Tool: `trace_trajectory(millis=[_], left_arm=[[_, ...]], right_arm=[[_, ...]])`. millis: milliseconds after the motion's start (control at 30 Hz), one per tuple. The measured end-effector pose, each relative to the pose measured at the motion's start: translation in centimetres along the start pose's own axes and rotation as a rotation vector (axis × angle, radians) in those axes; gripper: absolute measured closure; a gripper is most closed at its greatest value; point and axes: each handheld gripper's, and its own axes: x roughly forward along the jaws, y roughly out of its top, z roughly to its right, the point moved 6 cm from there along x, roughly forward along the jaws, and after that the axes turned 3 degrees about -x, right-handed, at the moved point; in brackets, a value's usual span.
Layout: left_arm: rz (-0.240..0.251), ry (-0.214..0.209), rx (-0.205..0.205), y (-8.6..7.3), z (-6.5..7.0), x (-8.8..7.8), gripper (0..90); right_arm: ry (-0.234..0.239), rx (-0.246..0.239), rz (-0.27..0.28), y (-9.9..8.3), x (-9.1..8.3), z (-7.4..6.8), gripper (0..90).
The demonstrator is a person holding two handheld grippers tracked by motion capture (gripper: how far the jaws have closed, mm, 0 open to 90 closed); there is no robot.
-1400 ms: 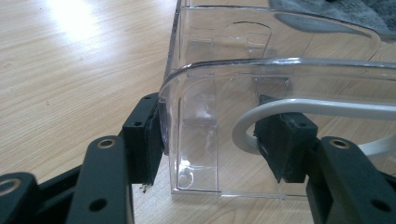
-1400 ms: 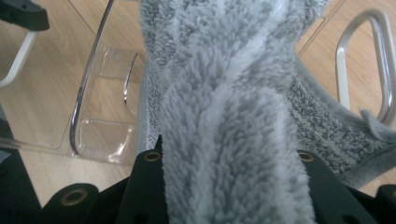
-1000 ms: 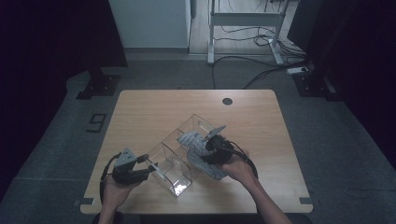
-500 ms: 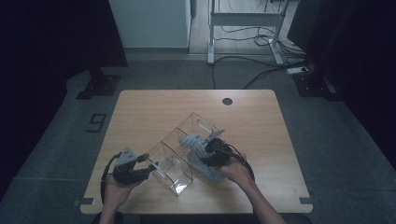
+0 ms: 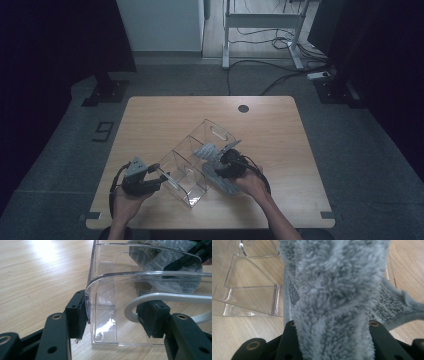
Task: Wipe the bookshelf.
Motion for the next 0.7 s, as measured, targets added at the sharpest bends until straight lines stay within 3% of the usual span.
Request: trace_trajectory(millis=[433, 533, 633, 700], left_arm=[[0.01, 0.009, -0.006, 0.2, -0.1, 0.3, 43.4], [0.012, 0.012, -0.006, 0.2, -0.2, 0.4, 43.4], [0.015, 0.009, -0.006, 0.2, -0.2, 0.4, 43.4], [0.015, 0.01, -0.006, 0.2, -0.2, 0.4, 43.4]], right_arm=[[-0.008, 0.02, -0.013, -0.8, 1.1, 0.6, 65.9], [-0.044, -0.002, -0.079, -1.8, 2.2, 0.9, 66.0], [-0.029, 0.032, -0.047, -2.4, 2.4, 1.1, 66.1], [-0.032, 0.025, -0.055, -2.4, 2.3, 1.1, 66.0]])
